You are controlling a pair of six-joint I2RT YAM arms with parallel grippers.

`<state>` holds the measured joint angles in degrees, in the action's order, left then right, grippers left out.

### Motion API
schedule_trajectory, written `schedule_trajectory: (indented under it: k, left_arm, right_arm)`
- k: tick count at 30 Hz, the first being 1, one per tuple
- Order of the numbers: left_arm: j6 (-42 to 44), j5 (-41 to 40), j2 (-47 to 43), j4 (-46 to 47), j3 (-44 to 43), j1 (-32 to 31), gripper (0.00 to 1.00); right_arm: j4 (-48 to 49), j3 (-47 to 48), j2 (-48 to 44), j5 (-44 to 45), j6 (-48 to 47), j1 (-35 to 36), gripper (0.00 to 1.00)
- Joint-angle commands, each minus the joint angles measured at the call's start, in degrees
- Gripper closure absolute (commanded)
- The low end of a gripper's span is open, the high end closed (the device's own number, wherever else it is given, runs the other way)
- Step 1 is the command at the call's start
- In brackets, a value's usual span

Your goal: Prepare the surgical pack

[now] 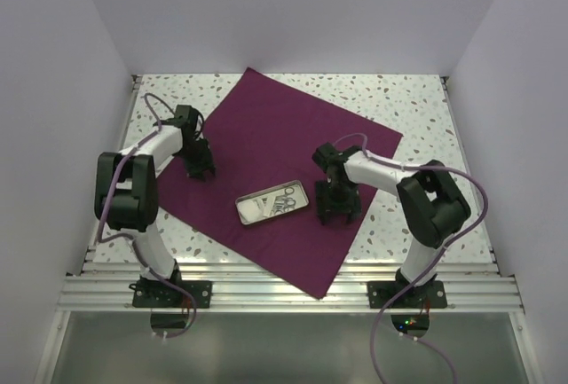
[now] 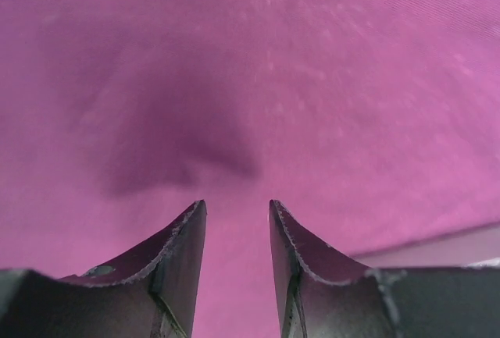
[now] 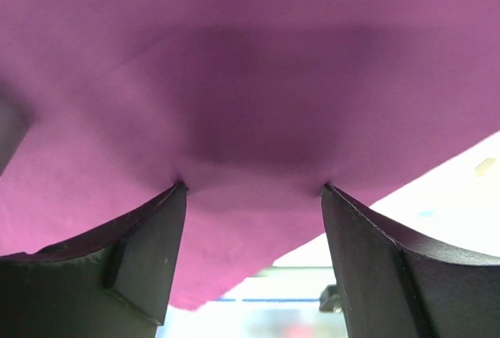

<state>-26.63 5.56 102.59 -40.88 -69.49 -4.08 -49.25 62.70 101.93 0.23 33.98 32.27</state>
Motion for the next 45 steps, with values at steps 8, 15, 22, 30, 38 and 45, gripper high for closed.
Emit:
schedule_trajectory:
  k: [8, 15, 22, 30, 38, 45]
  left_arm:
    - [5.3, 2.1, 13.9, -0.9, -11.4, 0.6, 0.58]
    - [6.4, 2.2, 20.6, -4.6, -20.1, 3.1, 0.58]
    - [6.9, 0.8, 15.2, -8.0, -23.7, 3.7, 0.56]
    - [2.5, 8.1, -6.1, -3.2, -5.1, 3.5, 0.53]
    - [-1.9, 10.2, -18.7, 0.0, 11.7, 0.9, 0.57]
    - [-3.1, 10.9, -23.7, -1.7, 12.4, 0.1, 0.60]
  right_arm:
    - [-6.6, 18.2, 1.2, 5.5, -6.3, -1.4, 0.16]
    - [-6.1, 28.0, 15.2, 6.5, -9.7, -4.4, 0.17]
    - [-5.7, 26.8, 16.9, 7.8, -10.4, -5.6, 0.19]
    - [-5.0, 26.2, 7.5, -0.1, -12.7, -4.5, 0.20]
    - [-3.7, 29.2, 8.0, -7.6, -11.0, 0.9, 0.28]
    - [-3.0, 30.8, 13.4, -4.6, -11.5, 2.8, 0.42]
